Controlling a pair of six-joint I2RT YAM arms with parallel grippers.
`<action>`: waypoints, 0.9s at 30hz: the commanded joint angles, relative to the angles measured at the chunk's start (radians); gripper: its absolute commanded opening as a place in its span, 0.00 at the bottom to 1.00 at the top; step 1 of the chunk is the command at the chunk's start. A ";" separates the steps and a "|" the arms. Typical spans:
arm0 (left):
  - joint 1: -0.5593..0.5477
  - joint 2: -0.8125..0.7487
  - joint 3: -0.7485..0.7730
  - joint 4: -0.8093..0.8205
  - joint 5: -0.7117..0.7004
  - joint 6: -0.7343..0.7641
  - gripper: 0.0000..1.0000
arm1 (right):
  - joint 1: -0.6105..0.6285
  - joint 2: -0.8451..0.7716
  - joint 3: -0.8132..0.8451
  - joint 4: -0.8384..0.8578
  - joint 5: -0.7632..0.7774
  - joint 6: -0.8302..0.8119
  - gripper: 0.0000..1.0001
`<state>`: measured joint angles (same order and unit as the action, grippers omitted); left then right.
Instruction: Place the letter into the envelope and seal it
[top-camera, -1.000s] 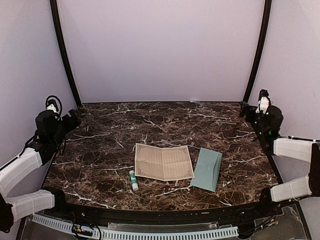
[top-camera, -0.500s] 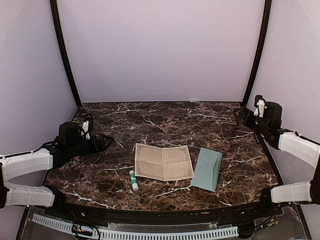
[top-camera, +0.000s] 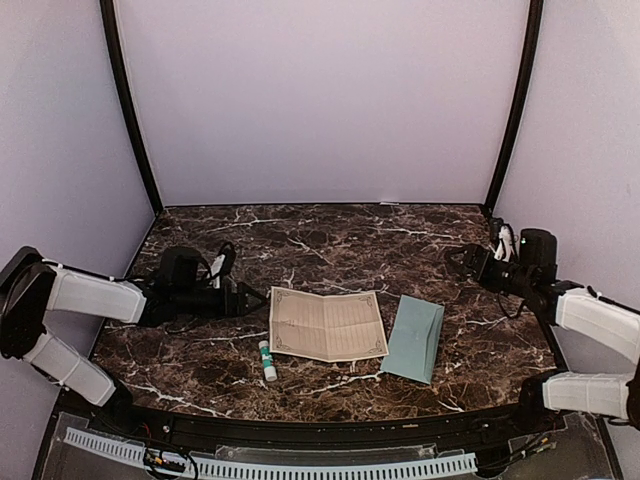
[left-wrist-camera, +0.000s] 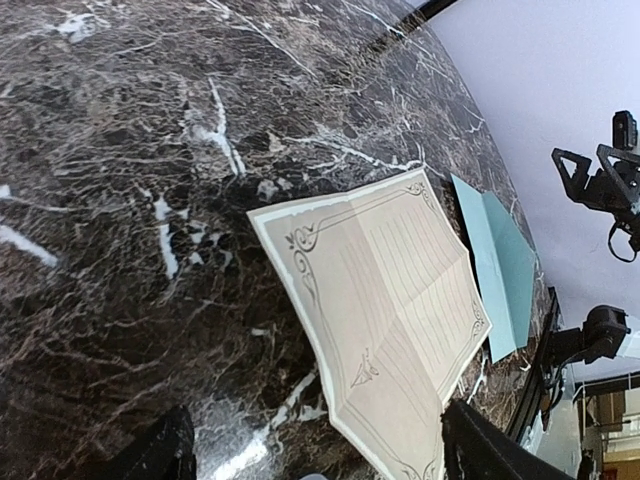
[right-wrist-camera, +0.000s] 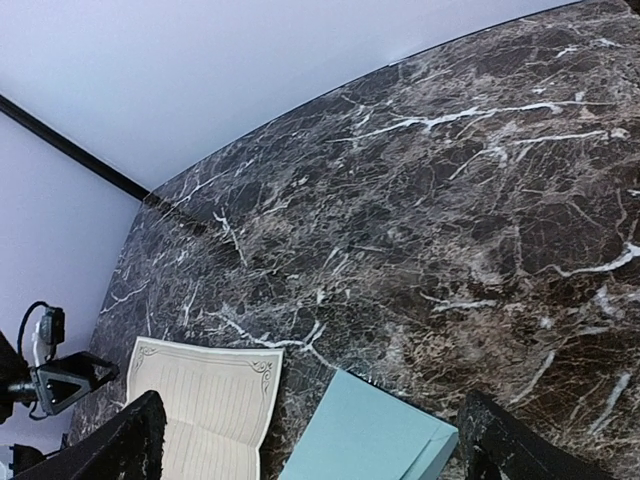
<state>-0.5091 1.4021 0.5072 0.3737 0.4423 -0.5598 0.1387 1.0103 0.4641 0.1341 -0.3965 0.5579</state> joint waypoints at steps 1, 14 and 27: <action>-0.029 0.083 0.078 0.080 0.062 0.021 0.84 | 0.032 -0.050 -0.036 0.036 -0.041 0.020 0.98; -0.061 0.350 0.255 0.096 0.097 0.035 0.75 | 0.081 -0.201 -0.115 0.021 -0.070 0.062 0.99; -0.113 0.475 0.386 0.099 0.125 0.055 0.24 | 0.093 -0.245 -0.160 0.047 -0.119 0.091 0.99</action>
<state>-0.6094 1.8774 0.8639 0.4564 0.5457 -0.5297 0.2222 0.7849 0.3264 0.1333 -0.4706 0.6296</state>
